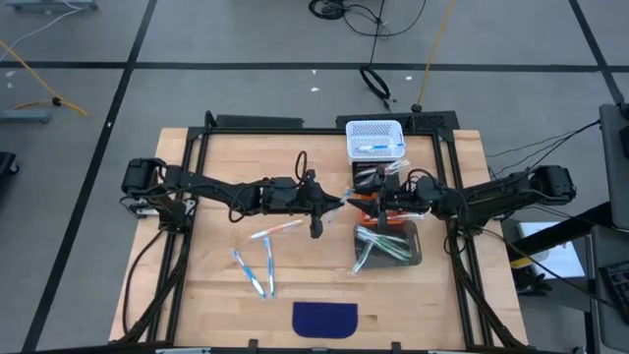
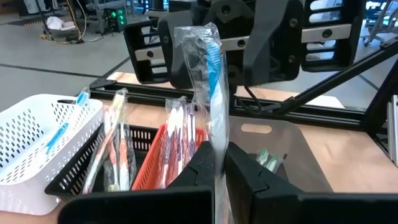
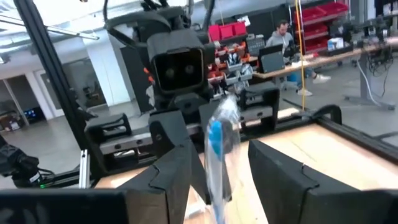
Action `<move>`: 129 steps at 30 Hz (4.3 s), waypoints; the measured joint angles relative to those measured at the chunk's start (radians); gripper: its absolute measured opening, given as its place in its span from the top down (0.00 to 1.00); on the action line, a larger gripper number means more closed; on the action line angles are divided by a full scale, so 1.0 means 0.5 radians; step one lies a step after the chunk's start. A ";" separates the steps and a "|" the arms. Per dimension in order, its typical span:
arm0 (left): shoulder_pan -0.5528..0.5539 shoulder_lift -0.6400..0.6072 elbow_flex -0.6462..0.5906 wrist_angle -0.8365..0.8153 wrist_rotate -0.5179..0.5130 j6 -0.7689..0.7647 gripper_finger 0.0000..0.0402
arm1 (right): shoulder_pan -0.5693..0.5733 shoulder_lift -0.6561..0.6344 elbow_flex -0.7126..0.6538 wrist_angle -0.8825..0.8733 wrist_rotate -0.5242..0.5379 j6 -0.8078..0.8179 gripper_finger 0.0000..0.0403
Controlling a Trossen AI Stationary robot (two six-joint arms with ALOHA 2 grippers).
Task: Pick & Place Toothbrushes
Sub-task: Put the blue toothbrush into the white bin
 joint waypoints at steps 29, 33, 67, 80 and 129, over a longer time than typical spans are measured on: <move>0.001 0.042 0.002 0.046 -0.017 0.009 0.90 | -0.002 0.235 0.131 0.054 -0.098 -0.101 0.96; 0.001 0.037 0.002 0.046 -0.089 0.043 0.87 | -0.010 0.234 0.131 0.052 -0.080 -0.133 0.96; 0.004 -0.175 0.000 -0.408 -0.163 0.159 0.71 | -0.903 -0.051 0.130 -0.181 0.525 -0.184 0.96; 0.004 -0.173 0.000 -0.405 -0.163 0.202 0.71 | -1.236 0.257 0.129 -0.056 0.465 0.028 0.96; 0.032 -0.172 0.001 -0.480 -0.163 0.211 0.71 | -1.386 -0.030 0.130 -0.412 0.464 -0.104 0.46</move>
